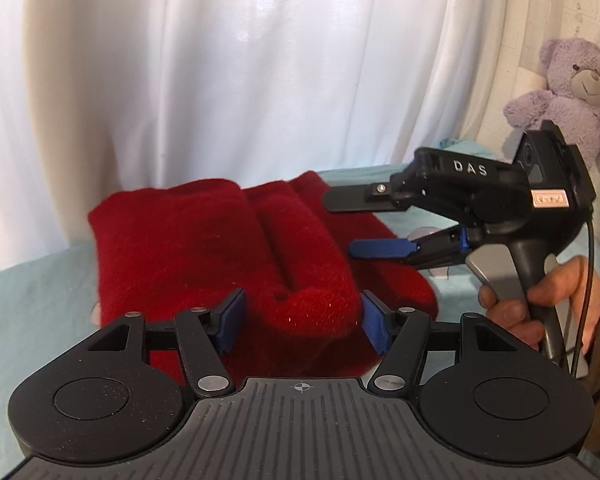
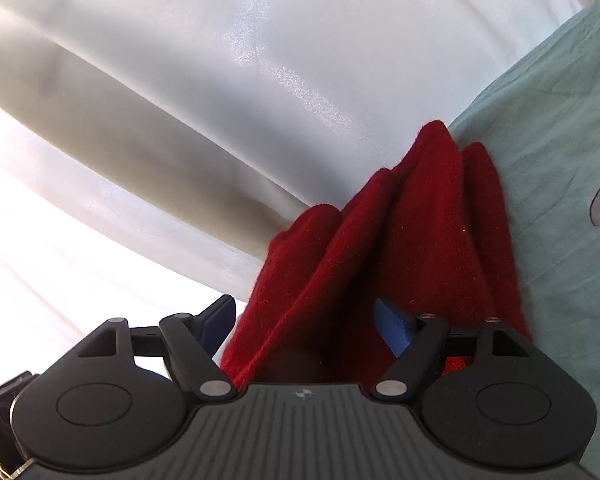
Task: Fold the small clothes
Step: 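Lift the cardigan end with the left gripper while the right gripper grasps the other end, then fold the cardigan in half, bringing both grippers' ends together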
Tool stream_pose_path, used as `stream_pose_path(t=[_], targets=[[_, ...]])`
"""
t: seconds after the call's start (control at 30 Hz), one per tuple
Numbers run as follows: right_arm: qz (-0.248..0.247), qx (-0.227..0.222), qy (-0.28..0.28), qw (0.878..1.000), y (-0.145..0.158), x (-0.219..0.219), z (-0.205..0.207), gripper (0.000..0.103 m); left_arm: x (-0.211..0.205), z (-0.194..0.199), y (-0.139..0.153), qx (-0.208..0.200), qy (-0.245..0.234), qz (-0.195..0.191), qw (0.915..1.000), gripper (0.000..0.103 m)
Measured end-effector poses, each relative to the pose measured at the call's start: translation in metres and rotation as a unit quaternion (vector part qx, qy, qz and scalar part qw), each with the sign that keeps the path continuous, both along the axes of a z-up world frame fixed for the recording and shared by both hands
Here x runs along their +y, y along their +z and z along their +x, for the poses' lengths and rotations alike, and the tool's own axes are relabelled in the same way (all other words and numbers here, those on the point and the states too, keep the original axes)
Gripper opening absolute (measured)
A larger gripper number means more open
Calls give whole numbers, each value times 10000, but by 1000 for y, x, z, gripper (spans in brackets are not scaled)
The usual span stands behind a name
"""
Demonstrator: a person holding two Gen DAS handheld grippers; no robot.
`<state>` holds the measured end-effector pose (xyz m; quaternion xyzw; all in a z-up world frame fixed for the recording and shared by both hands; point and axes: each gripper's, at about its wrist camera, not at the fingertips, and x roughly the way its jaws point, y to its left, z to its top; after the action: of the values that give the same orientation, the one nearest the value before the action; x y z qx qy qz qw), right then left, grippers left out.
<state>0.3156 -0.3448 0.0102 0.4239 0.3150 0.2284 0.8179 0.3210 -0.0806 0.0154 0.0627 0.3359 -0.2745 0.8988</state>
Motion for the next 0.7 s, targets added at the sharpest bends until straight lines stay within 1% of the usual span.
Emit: stream_pose_path(t=[0.03,0.1,0.17,0.2,0.23,0.27,0.33,0.4,0.43,0.47,0.5,0.53,0.57,0.6,0.63,0.67,0.7], targets=[[27,59,103,9999,0,2,8,84,3,-3,0,37,85,-92,9999,67],[10,106,425,9990,2,12,18,88,15,-11,1,92,280,-418,9987,67],[-213,256,603,9976,2,25,33,89,28,-22,2,65,541,-600,9967,67],[-318,251,718,9966,5,31,40,89,35,-26,3,70,607,-661,9959,68],[-392,205,835,9955,9,37,46,89,40,-29,3,131,686,-661,9954,70],[-438,201,917,9946,10,41,55,89,44,-31,1,227,775,-626,9948,74],[-451,305,1043,9931,9,50,69,89,53,-33,-9,473,875,-584,9933,74],[-431,449,1123,9917,6,57,77,88,58,-31,-22,750,1064,-453,9904,74],[-488,511,1161,9907,3,61,80,84,59,-29,-28,815,1195,-367,9888,73],[-579,561,1184,9897,2,66,82,81,62,-27,-33,884,1397,-284,9858,70],[-697,587,1241,9881,2,71,84,69,66,-24,-39,958,1582,-230,9825,66],[-807,580,1260,9870,2,76,85,52,68,-22,-43,996,1670,-237,9806,66],[-916,572,1256,9862,1,79,88,45,72,-20,-47,1051,1786,-238,9780,65],[-994,545,1240,9858,2,82,89,37,74,-17,-52,1168,1974,-193,9732,61],[-1056,526,1233,9853,-1,83,93,36,79,-16,-56,1277,2083,-163,9696,58],[-1100,540,1256,9845,-2,86,98,37,82,-14,-60,1357,2143,-166,9671,52],[-1127,552,1280,9838,-3,86,101,43,85,-12,-63,1398,2172,-219,9658,51]])
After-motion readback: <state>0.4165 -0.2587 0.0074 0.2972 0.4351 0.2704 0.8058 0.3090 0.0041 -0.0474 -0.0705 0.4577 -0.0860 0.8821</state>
